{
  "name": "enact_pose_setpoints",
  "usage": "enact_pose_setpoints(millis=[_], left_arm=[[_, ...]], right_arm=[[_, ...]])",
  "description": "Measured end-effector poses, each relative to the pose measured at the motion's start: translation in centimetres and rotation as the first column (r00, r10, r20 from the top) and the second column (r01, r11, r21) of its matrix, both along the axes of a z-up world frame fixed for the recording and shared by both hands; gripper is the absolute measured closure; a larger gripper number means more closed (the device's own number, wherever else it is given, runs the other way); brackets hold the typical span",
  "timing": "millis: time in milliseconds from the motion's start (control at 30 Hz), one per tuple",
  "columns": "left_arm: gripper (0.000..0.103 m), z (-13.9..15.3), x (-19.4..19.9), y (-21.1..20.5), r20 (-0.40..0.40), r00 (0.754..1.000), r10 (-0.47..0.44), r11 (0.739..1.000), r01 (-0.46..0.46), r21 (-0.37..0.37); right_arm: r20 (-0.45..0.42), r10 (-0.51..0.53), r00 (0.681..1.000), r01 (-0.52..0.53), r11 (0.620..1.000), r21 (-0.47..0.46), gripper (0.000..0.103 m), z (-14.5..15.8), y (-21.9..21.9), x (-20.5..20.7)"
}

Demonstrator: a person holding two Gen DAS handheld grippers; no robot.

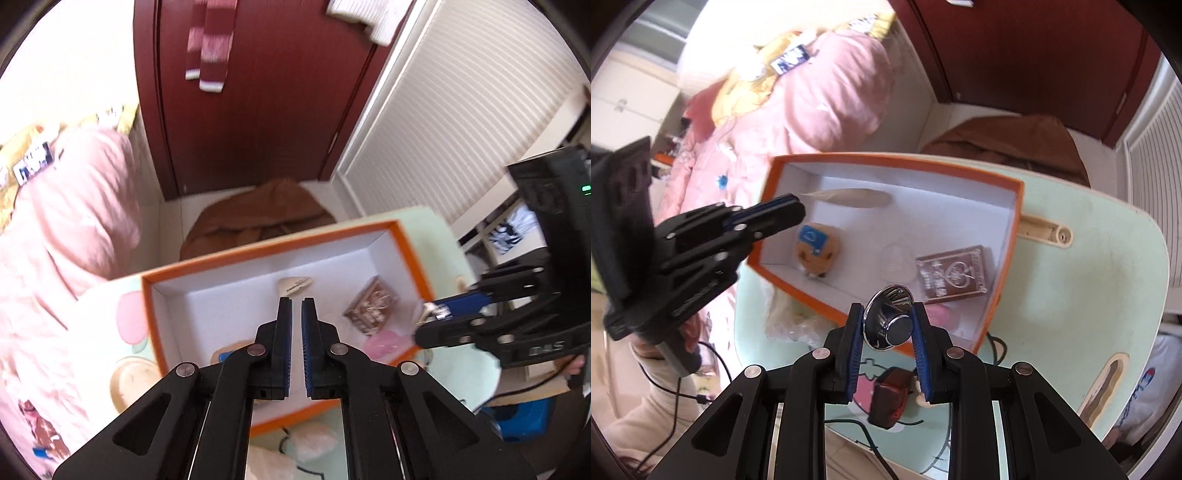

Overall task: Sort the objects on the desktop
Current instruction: 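Grasp the silver metal cone with the right tool while the left tool grasps the white tube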

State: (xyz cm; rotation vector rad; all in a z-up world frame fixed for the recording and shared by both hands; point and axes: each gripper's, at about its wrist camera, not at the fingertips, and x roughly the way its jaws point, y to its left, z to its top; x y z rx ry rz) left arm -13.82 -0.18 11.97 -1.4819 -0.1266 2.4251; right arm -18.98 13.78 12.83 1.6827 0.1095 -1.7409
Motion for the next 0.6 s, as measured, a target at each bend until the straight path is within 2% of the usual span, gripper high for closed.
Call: enact_pose_setpoints(millis=[167, 300, 467, 600], left_arm=[[0.097, -1.2, -0.2, 0.0, 0.045, 0.999, -0.010, 1.000, 0.011, -0.022], [0.088, -2.1, -0.3, 0.0, 0.082, 0.997, -0.017, 0.999, 0.020, -0.040], [0.087, -4.6, -1.7, 0.7, 0.165, 0.985, -0.042, 0.998, 0.048, -0.027], [0.087, -6.3, -3.3, 2.1, 0.196, 0.979, -0.052, 0.996, 0.065, -0.062]], right_arm=[[-0.030, 0.040, 0.999, -0.041, 0.999, -0.019, 0.078, 1.2, -0.5, 2.1], [-0.020, 0.034, 0.999, -0.034, 0.999, -0.014, 0.078, 0.7, -0.2, 2.3], [-0.008, 0.018, 1.000, -0.018, 1.000, -0.010, 0.078, 0.0, 0.4, 2.2], [0.002, 0.002, 1.000, -0.002, 1.000, -0.010, 0.078, -0.4, 1.1, 2.0]])
